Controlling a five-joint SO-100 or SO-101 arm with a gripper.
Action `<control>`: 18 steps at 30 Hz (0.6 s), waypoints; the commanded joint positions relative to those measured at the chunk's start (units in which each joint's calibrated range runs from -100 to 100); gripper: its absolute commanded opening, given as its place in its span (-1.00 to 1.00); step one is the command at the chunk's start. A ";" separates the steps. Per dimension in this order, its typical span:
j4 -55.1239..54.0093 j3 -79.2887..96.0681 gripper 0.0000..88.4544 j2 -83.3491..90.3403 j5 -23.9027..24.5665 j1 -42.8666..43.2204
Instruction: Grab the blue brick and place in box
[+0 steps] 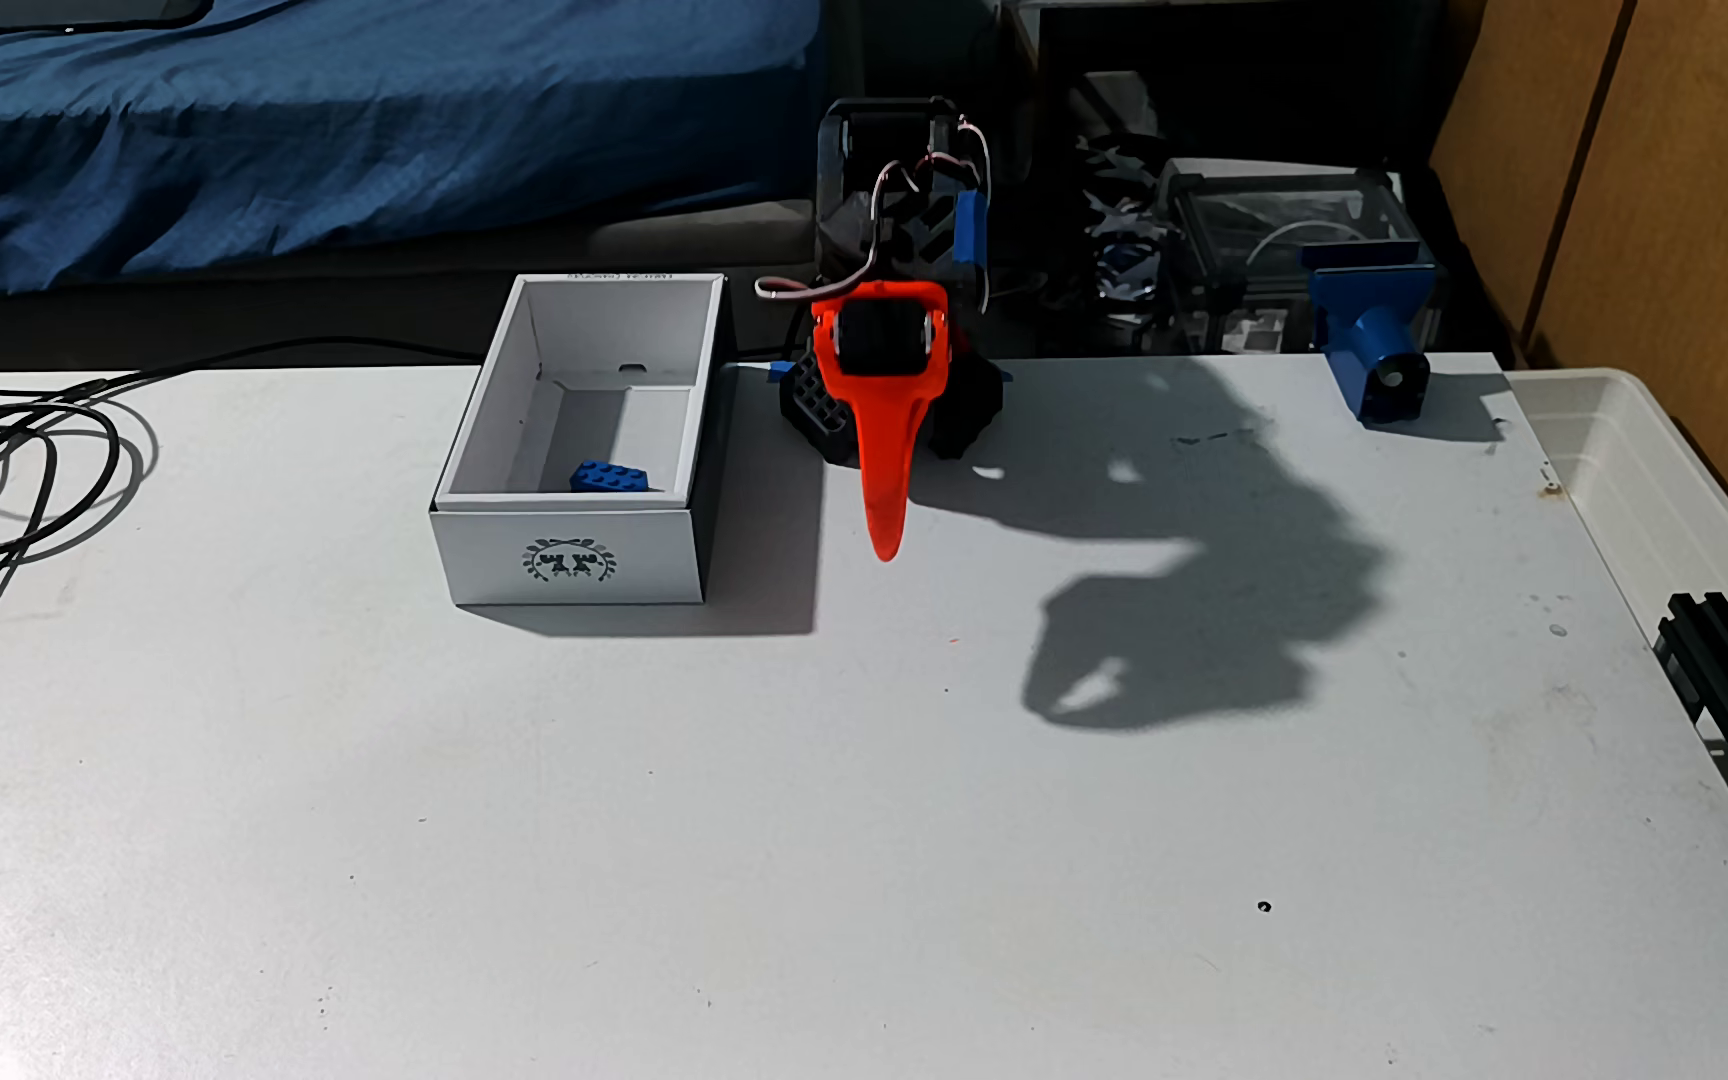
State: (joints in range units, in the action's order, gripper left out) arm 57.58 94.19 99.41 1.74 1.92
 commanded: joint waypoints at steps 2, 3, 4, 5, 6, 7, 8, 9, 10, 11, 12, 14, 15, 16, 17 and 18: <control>-0.66 1.02 -0.98 0.59 -0.45 -0.58; -0.66 1.46 -0.98 0.59 -0.45 -0.51; -0.66 1.91 -0.98 0.59 -0.45 -0.36; -0.66 2.26 -0.98 0.59 -0.45 -0.28; -0.66 2.35 -0.98 0.59 -0.40 -0.14; -0.66 2.35 -0.98 0.59 -0.40 -0.06; -0.66 2.53 -0.98 0.59 -0.40 0.01; -0.66 2.97 -0.98 0.59 -0.40 0.01; -0.66 3.33 -0.98 0.59 -0.34 0.09; -0.66 3.50 -0.98 0.59 -0.34 0.09; -0.66 3.50 -0.98 0.59 -0.34 0.09; -0.32 3.50 -0.98 0.59 -0.34 0.09; -0.14 3.42 -0.98 0.59 -0.29 0.09; -0.14 3.42 -0.98 0.59 -0.29 0.09; -0.14 3.42 -0.98 0.59 -0.03 0.09; -0.14 3.42 -0.98 0.59 0.03 0.01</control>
State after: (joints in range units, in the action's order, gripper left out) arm 57.49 97.94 99.41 1.63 1.85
